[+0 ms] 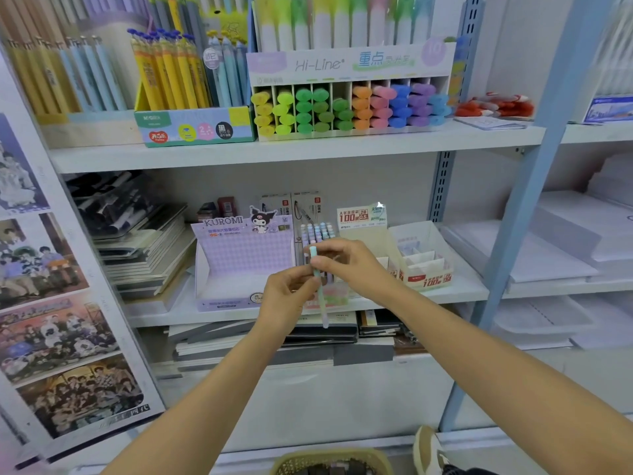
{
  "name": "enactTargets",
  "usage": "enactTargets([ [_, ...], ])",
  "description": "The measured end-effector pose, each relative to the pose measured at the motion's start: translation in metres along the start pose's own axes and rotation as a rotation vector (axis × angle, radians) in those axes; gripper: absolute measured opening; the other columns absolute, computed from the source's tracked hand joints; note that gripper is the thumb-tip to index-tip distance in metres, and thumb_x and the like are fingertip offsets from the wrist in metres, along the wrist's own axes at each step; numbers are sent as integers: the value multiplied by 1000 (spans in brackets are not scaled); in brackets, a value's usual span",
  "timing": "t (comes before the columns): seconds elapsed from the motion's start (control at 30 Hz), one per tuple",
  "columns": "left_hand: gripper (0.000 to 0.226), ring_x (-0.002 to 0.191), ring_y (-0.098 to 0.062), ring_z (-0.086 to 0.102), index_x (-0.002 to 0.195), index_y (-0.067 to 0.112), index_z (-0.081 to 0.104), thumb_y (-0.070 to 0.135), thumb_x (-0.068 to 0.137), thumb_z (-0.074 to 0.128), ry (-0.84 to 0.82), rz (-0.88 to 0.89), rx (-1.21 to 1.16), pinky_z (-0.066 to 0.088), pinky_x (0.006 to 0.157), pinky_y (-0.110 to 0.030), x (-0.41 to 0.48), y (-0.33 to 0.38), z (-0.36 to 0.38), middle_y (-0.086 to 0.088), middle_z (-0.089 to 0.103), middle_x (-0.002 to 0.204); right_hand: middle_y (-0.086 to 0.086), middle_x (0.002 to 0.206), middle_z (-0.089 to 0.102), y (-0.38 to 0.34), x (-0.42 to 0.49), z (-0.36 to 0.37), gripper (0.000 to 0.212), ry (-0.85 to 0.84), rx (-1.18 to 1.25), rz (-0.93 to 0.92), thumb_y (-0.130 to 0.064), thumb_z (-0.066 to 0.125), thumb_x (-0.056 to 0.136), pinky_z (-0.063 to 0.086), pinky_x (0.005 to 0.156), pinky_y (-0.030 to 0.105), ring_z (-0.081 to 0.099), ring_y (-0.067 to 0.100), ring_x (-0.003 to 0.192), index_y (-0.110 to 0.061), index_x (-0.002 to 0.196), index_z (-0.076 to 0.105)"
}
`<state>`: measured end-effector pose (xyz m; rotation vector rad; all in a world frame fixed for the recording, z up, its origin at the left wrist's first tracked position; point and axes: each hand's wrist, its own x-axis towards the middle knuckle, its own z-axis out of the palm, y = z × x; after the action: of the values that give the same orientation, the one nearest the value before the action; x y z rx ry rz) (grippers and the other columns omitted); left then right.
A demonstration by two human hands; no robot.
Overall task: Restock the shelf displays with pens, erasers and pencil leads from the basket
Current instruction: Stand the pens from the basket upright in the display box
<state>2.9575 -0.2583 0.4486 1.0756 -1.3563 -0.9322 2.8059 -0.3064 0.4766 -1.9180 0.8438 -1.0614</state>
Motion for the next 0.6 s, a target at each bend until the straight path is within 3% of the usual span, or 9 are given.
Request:
enactTargets([
  [0.1,23,89,-17,65,99,28,69,9,95,58,47,54,187,55,85,-36,6,-6,3,0,73,98,-2,98,71,0,6,0,15,76,7,-26,-15,64,91,55,86,26,67,12,94,-16,104,71],
  [0.2,33,115,-12,53,128,21,59,15,95,56,57,226,623,46,97,-28,8,-22,-6,3,60,126,3,93,72,3,11,-11,12,315,92,-56,-10,61,91,55,77,21,68,10,85,-17,98,69],
  [0.3,57,142,-18,28,149,18,36,15,95,54,-103,316,1024,33,112,-32,5,-43,-17,3,35,154,8,90,72,9,17,-24,11,503,109,-65,-10,62,92,55,71,19,70,9,78,-4,99,68],
  [0.37,69,149,-18,8,155,18,12,18,97,50,-218,281,1222,24,117,-37,4,-57,-19,5,10,162,9,90,72,16,21,-25,12,508,56,-41,-11,63,91,55,69,19,70,10,77,-3,99,68],
  [0.43,74,150,-17,0,155,18,1,20,97,47,-242,257,1297,21,118,-38,5,-64,-17,6,-3,163,10,90,72,24,24,-20,11,470,-13,-17,-12,64,90,57,71,23,70,13,79,-5,98,69],
  [0.6,78,149,-16,1,155,20,0,19,95,48,-218,267,1289,20,119,-38,7,-69,-18,6,-2,163,9,91,72,44,29,-4,19,390,-207,-14,-16,65,91,58,80,38,69,18,86,-4,105,71],
])
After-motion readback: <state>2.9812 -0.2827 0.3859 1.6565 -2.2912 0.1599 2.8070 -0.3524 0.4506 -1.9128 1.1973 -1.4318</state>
